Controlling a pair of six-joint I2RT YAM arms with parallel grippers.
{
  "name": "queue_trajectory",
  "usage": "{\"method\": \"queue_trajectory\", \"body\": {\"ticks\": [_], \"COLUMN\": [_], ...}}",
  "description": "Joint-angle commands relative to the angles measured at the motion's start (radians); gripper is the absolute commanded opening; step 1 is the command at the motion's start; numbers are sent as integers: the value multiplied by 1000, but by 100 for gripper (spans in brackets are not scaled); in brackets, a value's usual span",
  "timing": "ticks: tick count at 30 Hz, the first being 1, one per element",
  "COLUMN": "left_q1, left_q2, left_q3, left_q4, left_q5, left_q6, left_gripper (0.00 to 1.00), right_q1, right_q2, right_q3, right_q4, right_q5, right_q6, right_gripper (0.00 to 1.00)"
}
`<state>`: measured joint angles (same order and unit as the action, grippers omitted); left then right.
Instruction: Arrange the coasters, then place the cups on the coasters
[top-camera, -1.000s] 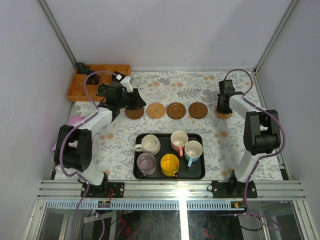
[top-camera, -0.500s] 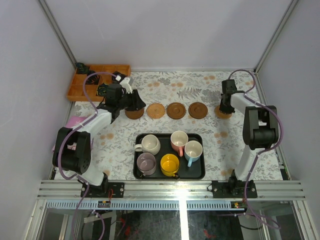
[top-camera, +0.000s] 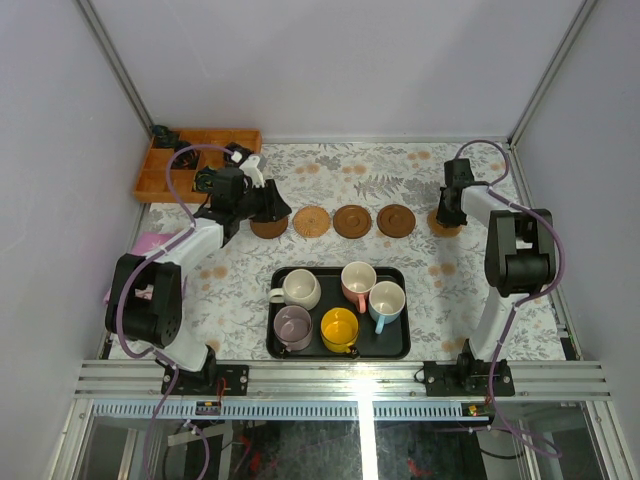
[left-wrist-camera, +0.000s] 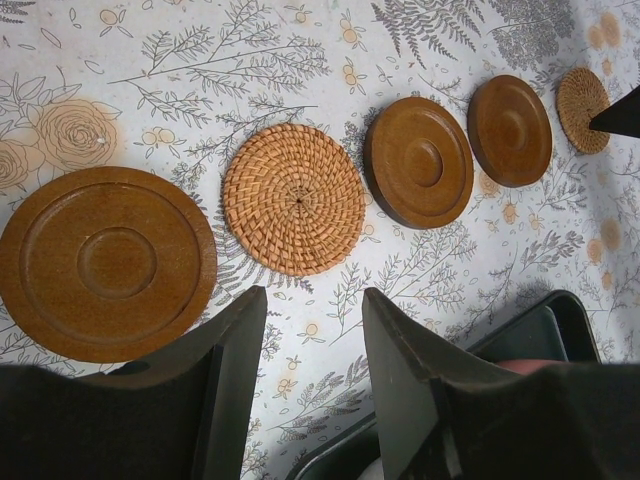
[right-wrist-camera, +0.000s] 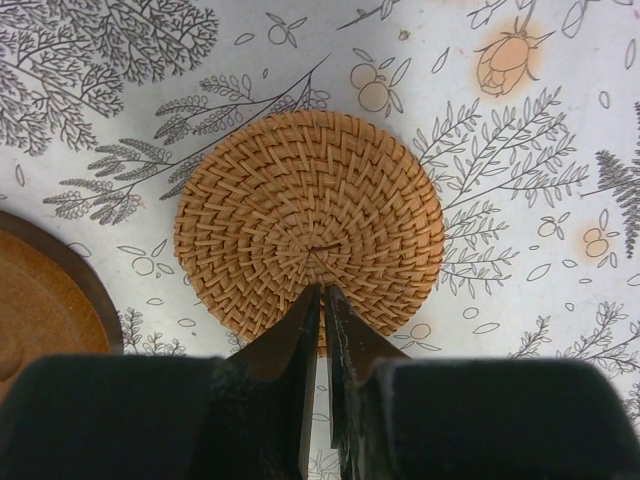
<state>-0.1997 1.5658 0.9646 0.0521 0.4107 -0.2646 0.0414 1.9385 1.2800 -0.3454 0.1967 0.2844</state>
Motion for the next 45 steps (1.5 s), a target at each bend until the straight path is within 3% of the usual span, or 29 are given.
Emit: {"method": "queue_trajectory", "body": {"ticks": [1, 26, 38, 45], "left_q1": [9, 13, 14, 15], "left_q2": [12, 16, 22, 23], "left_q3": [3, -1, 9, 24], "left_q4": [36, 32, 32, 23], "left_q5": [-4, -7, 2, 4], "left_q6": [-1, 1, 5, 14], "left_gripper": [43, 44, 44, 44], "right_q1": [-2, 22, 22, 22], "right_q2": [-31, -51, -96, -161], "right_q3": [-32, -6, 50, 113], "right_q4": [-12, -28, -32, 3], "right_q5": [-79, -128, -16, -9], "right_q6": [20, 21, -18, -45], "right_gripper": [12, 11, 13, 19]}}
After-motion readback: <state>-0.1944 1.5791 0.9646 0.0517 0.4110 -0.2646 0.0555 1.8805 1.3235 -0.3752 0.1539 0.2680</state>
